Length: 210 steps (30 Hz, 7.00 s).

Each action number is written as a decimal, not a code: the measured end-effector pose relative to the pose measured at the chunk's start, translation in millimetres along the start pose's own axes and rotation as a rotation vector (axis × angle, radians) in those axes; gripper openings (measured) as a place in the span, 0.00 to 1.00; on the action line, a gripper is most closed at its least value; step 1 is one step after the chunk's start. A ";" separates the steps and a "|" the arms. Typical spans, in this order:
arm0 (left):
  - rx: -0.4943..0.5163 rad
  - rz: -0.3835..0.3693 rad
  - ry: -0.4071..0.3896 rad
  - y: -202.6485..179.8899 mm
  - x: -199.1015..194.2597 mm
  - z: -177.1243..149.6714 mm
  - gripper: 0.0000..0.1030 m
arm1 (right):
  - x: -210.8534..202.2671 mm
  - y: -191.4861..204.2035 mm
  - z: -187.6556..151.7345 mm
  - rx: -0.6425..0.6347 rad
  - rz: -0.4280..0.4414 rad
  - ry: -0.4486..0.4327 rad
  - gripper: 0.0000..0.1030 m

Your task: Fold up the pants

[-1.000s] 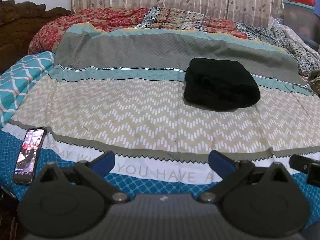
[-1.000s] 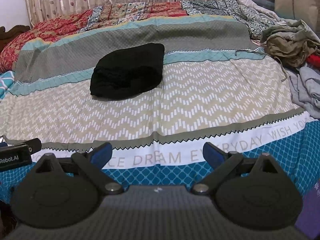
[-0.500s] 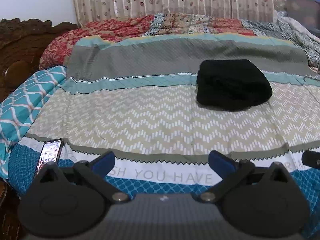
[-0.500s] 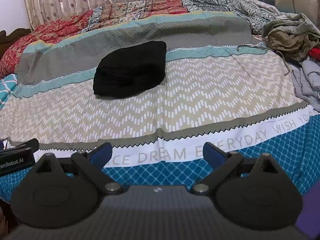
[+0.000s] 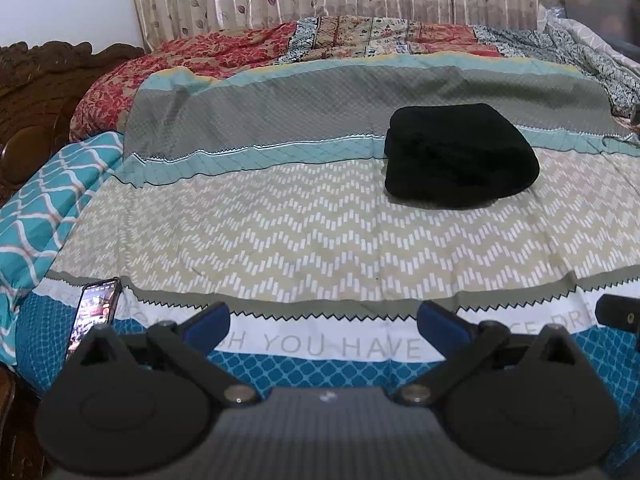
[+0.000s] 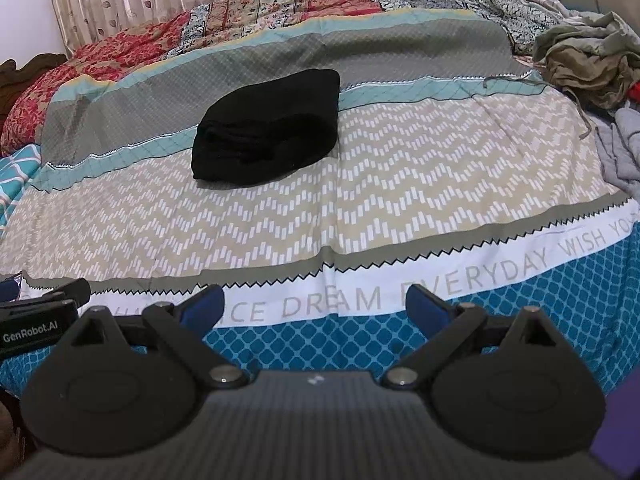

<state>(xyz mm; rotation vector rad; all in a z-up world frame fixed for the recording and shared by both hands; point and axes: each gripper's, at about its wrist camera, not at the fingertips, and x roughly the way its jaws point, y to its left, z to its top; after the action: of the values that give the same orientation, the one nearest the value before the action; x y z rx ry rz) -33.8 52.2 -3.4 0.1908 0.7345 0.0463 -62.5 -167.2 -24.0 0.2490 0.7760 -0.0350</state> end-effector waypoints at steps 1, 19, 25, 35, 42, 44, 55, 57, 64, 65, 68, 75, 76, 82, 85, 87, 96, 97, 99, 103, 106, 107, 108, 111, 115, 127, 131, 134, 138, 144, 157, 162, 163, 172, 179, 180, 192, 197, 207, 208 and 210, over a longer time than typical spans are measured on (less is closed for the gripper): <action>0.001 -0.003 0.005 -0.3 0.5 -0.1 1.00 | 0.6 -0.5 -0.3 0.002 0.001 0.003 0.96; -0.007 0.038 0.037 2.5 3.8 5.0 1.00 | 4.4 2.0 -2.6 -0.025 0.000 0.024 0.96; -0.007 0.024 0.049 3.7 5.2 4.1 1.00 | 4.2 0.5 -2.1 -0.030 0.000 0.024 0.96; -0.019 -0.002 0.092 3.7 8.8 2.0 1.00 | 4.2 1.1 -3.0 -0.027 0.005 0.031 0.96; 0.013 0.018 0.076 -0.9 4.1 3.7 1.00 | 0.2 -2.0 -0.5 0.005 0.025 0.016 0.96; 0.016 0.018 0.072 -1.4 3.1 4.7 1.00 | -1.3 -1.6 0.2 0.007 0.031 0.013 0.96; 0.007 0.003 0.073 1.5 2.3 6.4 1.00 | -14.2 2.4 5.2 0.011 0.048 -0.040 0.96; 0.002 -0.005 0.071 2.4 0.9 7.4 1.00 | -18.9 3.6 7.3 0.010 0.046 -0.063 0.96; -0.011 -0.050 0.053 2.6 -8.8 10.3 1.00 | -37.4 3.2 13.5 0.011 0.041 -0.163 0.96; -0.013 -0.060 0.050 2.8 -10.6 10.6 1.00 | -39.1 1.7 14.7 0.011 0.041 -0.175 0.96; -0.018 -0.084 0.044 3.2 -14.1 11.3 1.00 | -44.6 -0.4 16.5 0.015 0.042 -0.208 0.96; 0.009 -0.099 0.038 -4.2 -20.2 10.5 1.00 | -48.1 -1.0 14.0 0.042 0.060 -0.219 0.96; 0.015 -0.101 0.037 -5.2 -20.9 10.5 1.00 | -47.7 -1.1 13.6 0.047 0.064 -0.214 0.96; 0.025 -0.113 0.032 -8.5 -24.7 10.1 1.00 | -49.9 1.6 11.3 0.048 0.061 -0.219 0.96; 0.027 -0.120 0.032 -9.4 -26.1 9.8 1.00 | -50.9 0.6 11.7 0.049 0.062 -0.227 0.96; 0.032 -0.124 0.033 -10.8 -26.8 9.3 1.00 | -51.5 0.1 11.5 0.050 0.059 -0.233 0.96; 0.066 -0.126 0.045 -19.4 -26.0 4.7 1.00 | -49.2 -2.1 10.9 0.055 0.050 -0.233 0.96; 0.069 -0.126 0.046 -20.0 -25.8 4.3 1.00 | -49.2 -2.1 10.9 0.055 0.049 -0.233 0.96; 0.074 -0.123 0.045 -21.3 -26.1 3.8 1.00 | -49.0 -2.5 10.7 0.055 0.049 -0.233 0.96; 0.076 -0.120 0.044 -21.7 -26.4 3.6 1.00 | -49.2 -2.9 10.8 0.056 0.047 -0.238 0.96; 0.077 -0.121 0.045 -21.5 -26.3 3.5 1.00 | -48.9 -4.0 10.6 0.057 0.047 -0.238 0.96; 0.078 -0.121 0.045 -21.4 -26.6 3.4 1.00 | -49.0 -4.1 10.6 0.057 0.046 -0.238 0.96; 0.079 -0.122 0.045 -21.3 -27.1 3.3 1.00 | -49.0 -4.0 10.7 0.056 0.046 -0.239 0.96; 0.083 -0.125 0.043 -21.7 -28.7 2.8 1.00 | -49.3 -5.3 10.9 0.057 0.045 -0.244 0.96; 0.087 -0.130 0.047 -23.2 -29.1 1.9 1.00 | -50.6 -4.5 10.1 0.055 0.043 -0.252 0.96; 0.104 -0.137 0.059 -27.7 -28.9 -0.8 1.00 | -51.9 -2.6 9.1 0.056 0.039 -0.258 0.96; 0.117 -0.148 0.076 -30.7 -28.0 -2.0 1.00 | -52.5 -2.2 9.6 0.057 0.038 -0.260 0.96; 0.119 -0.156 0.086 -32.6 -27.0 -3.2 1.00 | -52.3 -2.4 9.9 0.058 0.038 -0.257 0.96; 0.131 -0.148 0.110 -35.1 -24.6 -4.5 1.00 | -52.4 -2.2 11.3 0.061 0.038 -0.254 0.96; 0.141 -0.150 0.130 -37.2 -21.6 -5.9 1.00 | -51.1 -1.4 10.7 0.063 0.038 -0.251 0.96; 0.163 -0.141 0.166 -41.8 -16.1 -8.1 1.00 | -48.3 -3.1 9.7 0.076 0.040 -0.243 0.96; 0.169 -0.132 0.162 -42.4 -16.2 -8.3 1.00 | -48.0 -3.1 9.5 0.077 0.040 -0.241 0.96; 0.169 -0.129 0.160 -42.4 -16.3 -8.3 1.00 | -47.8 -3.3 9.4 0.078 0.040 -0.241 0.96; 0.170 -0.113 0.162 -42.5 -14.3 -8.2 1.00 | -46.9 -4.1 7.8 0.083 0.041 -0.236 0.96; 0.166 -0.107 0.167 -42.1 -13.4 -8.5 1.00 | -46.5 -4.1 7.8 0.085 0.040 -0.236 0.96; 0.166 -0.107 0.168 -42.0 -13.2 -8.5 1.00 | -46.1 -4.4 7.6 0.086 0.041 -0.235 0.96; 0.163 -0.087 0.182 -41.2 -9.2 -9.9 1.00 | -44.5 -6.0 4.4 0.091 0.044 -0.227 0.96; 0.154 -0.070 0.184 -38.0 -7.0 -9.3 1.00 | -43.9 -7.8 5.5 0.092 0.047 -0.222 0.96; 0.155 -0.033 0.179 -32.4 -3.0 -9.6 1.00 | -44.1 -8.2 5.6 0.092 0.049 -0.221 0.96; 0.156 -0.030 0.180 -31.7 -2.4 -9.7 1.00 | -44.2 -8.0 5.4 0.091 0.049 -0.221 0.96; 0.157 -0.021 0.181 -30.3 -0.7 -10.0 1.00 | -43.9 -7.9 5.1 0.092 0.049 -0.219 0.96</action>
<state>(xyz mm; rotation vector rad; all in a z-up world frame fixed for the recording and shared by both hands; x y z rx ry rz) -41.8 23.9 -15.9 0.3319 0.9212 -0.0143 -91.3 -178.7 8.4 0.3451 0.5504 -0.0507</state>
